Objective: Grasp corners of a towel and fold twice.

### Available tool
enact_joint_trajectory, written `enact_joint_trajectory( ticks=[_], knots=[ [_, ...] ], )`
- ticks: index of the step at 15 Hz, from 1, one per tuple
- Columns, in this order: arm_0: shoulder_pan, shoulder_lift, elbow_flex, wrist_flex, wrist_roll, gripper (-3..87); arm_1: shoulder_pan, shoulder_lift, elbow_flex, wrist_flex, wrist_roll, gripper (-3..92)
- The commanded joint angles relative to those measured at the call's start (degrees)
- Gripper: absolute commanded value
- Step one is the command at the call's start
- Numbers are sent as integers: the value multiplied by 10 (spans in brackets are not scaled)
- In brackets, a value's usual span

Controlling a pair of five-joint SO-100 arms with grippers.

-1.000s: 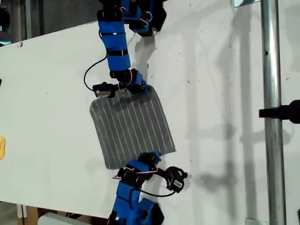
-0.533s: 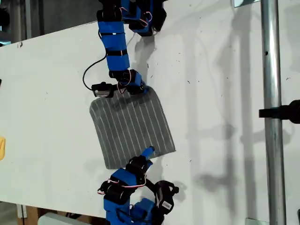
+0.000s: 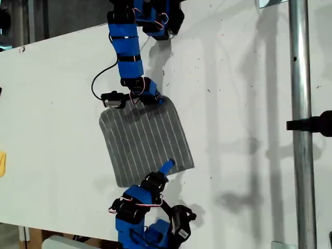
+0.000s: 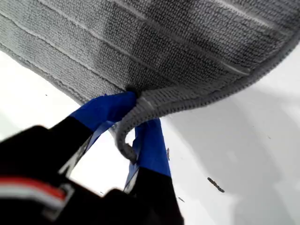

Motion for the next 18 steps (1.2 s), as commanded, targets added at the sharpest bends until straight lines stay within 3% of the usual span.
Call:
enact_joint_trajectory(
  ticks=[1,2,14,17,18],
  knots=[
    [1,-72,-48,-10,8,308,-6,9,-31,-11,8,-2],
    [-1,-106,-50,-18,6,308,-10,11,-31,-11,10,-2],
    [3,-229,246,-383,-68,289,-29,36,-31,-2,24,-2],
    [3,-239,262,-403,-98,136,-33,36,-30,-1,28,-2],
    [3,-236,267,-404,-112,18,-34,39,-28,0,29,-2]
  ],
)
